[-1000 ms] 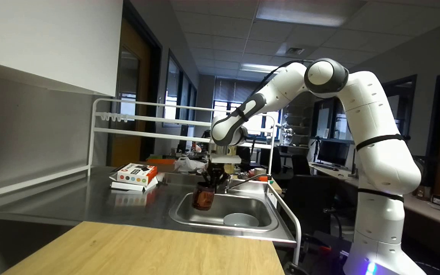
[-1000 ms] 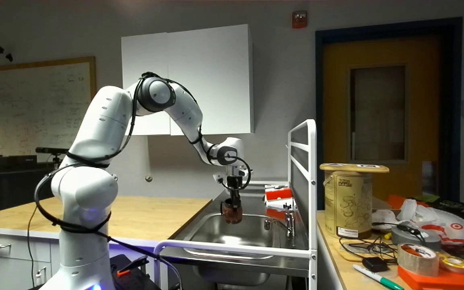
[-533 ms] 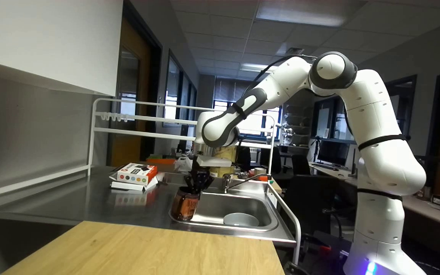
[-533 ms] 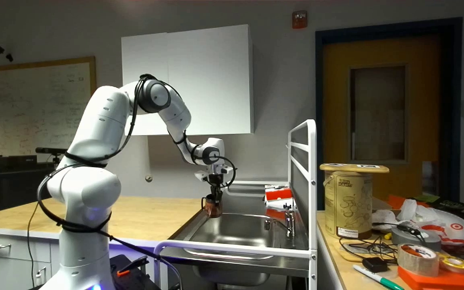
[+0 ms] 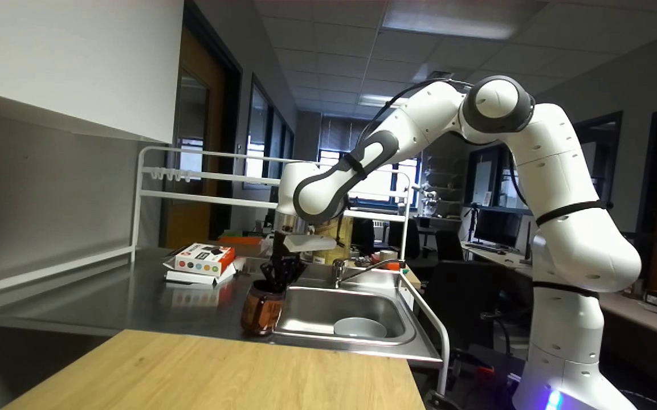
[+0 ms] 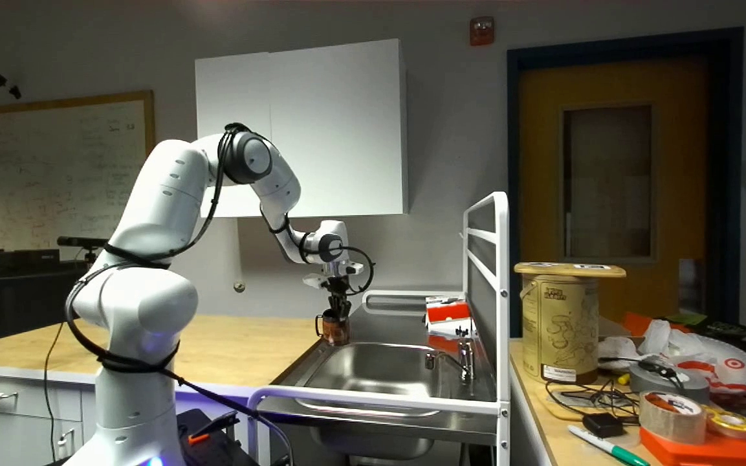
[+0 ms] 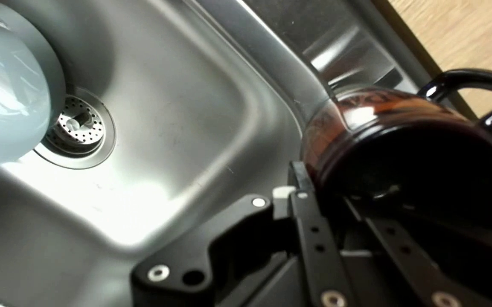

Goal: Pick up the brown mug from the sink and place it on the countertop

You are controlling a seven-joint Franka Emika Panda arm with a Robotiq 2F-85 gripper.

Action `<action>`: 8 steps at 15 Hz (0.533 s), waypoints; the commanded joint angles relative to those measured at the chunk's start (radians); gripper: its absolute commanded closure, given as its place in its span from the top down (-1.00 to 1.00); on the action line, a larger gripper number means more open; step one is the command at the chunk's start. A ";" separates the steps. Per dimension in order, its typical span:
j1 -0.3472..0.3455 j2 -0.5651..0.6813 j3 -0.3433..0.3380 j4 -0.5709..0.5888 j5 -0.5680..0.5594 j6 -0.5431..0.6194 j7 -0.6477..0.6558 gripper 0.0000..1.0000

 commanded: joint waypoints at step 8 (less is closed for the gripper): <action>0.109 0.161 -0.023 0.200 -0.290 -0.148 0.114 -0.24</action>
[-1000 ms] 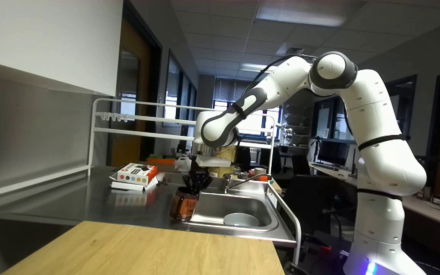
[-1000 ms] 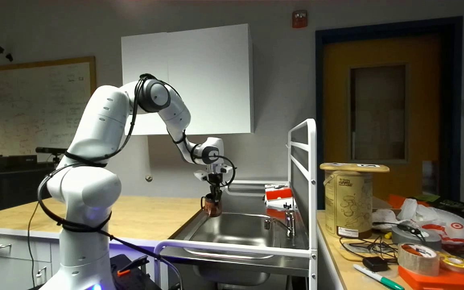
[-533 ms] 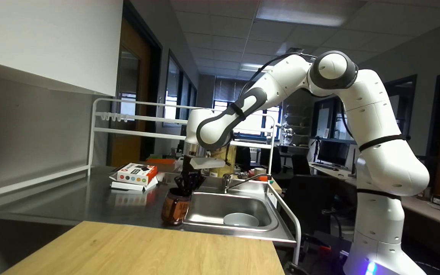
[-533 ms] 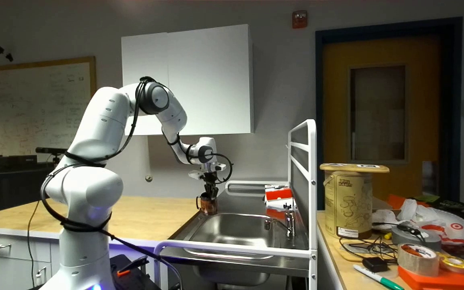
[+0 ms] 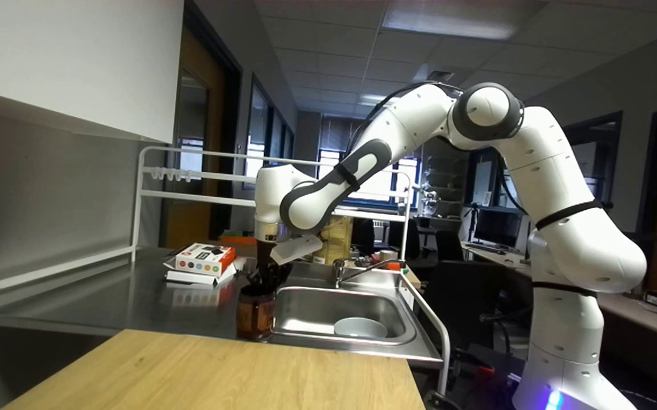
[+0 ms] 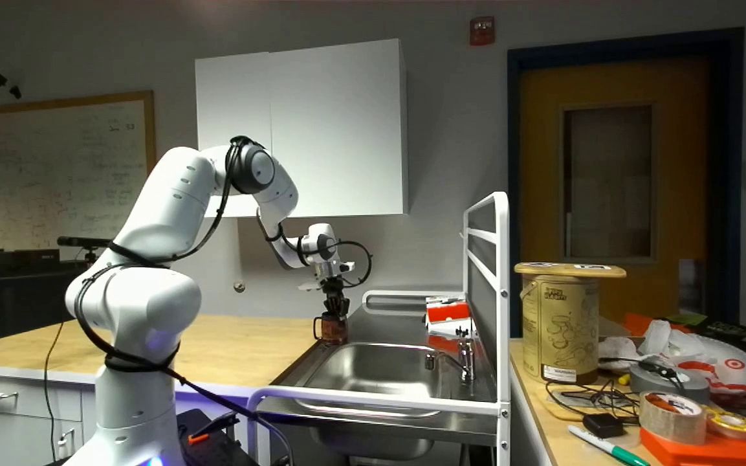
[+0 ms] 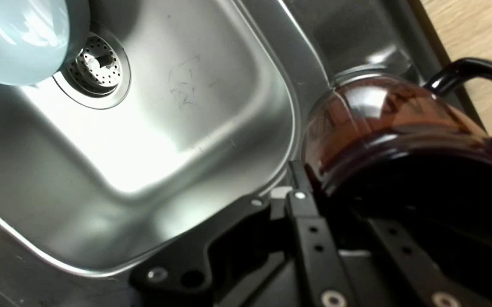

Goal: Pick up the brown mug from the sink and place it on the countertop

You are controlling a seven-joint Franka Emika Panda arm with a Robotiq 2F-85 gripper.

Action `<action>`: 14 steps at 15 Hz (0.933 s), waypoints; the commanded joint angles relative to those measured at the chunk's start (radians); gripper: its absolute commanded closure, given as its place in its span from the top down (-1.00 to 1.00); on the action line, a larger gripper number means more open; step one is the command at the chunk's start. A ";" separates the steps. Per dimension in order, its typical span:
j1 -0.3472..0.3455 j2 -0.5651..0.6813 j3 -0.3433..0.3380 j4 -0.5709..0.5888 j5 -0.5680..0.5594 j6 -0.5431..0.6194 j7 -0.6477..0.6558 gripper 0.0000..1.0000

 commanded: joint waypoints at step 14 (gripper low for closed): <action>0.096 0.051 0.012 0.147 -0.049 -0.155 0.082 1.00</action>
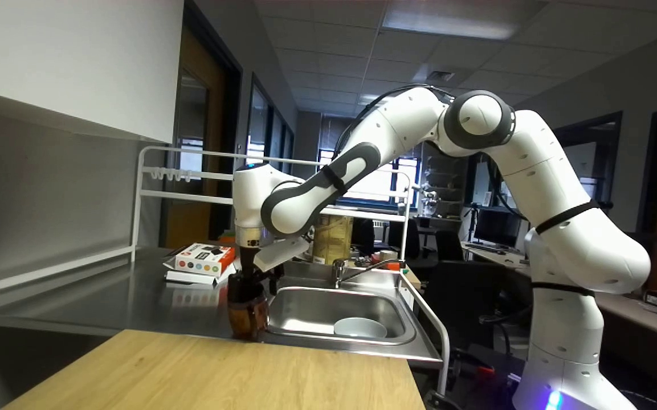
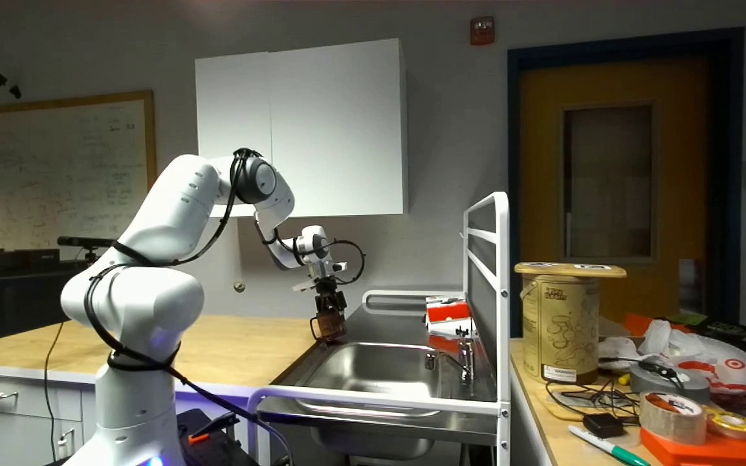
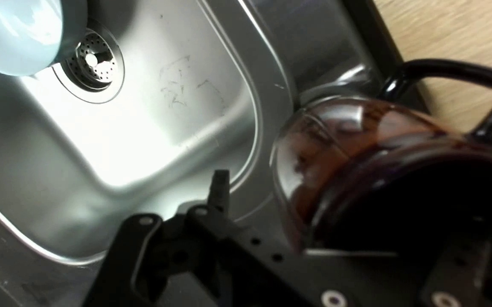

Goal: Pick up the brown mug from the sink and place it on the countertop

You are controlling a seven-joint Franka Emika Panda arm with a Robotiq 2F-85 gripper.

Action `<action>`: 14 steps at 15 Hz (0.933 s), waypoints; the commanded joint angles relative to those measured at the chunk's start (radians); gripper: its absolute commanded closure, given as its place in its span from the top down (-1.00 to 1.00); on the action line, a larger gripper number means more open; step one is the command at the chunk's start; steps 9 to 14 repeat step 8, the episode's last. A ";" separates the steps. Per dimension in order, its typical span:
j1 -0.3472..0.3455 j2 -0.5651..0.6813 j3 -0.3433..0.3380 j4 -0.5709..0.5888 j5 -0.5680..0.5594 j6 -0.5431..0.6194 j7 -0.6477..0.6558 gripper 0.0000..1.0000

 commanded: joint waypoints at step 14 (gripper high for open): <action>0.024 -0.133 0.059 -0.007 -0.002 -0.060 0.039 1.00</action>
